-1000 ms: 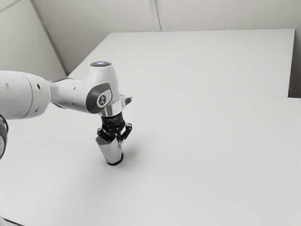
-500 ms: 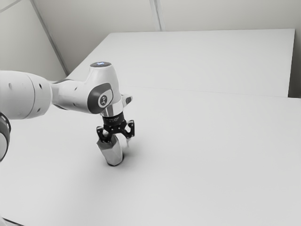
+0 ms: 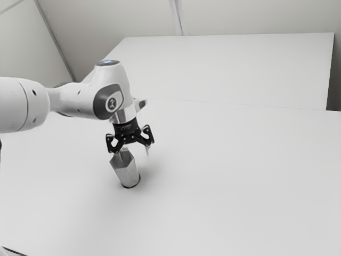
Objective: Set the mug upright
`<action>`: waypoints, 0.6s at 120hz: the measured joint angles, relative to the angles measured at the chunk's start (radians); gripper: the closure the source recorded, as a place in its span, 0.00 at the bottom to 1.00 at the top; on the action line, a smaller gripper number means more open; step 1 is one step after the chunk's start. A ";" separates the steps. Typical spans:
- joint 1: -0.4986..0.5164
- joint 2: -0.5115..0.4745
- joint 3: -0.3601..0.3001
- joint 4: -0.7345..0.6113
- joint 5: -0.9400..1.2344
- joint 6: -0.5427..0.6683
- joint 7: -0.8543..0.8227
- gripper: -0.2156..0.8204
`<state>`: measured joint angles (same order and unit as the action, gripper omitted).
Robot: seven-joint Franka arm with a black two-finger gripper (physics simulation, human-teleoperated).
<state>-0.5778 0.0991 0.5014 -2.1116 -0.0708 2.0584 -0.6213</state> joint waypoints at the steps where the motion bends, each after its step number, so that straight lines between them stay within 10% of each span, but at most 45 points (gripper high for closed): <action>1: 0.000 -0.002 0.000 0.000 0.000 -0.001 0.000 0.23; 65: 0.011 -0.051 0.007 0.262 0.039 -0.128 0.135 0.21; 72: 0.081 -0.081 -0.066 0.277 0.072 -0.146 0.170 0.21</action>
<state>-0.4965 0.0184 0.4350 -1.8350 0.0011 1.9129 -0.4517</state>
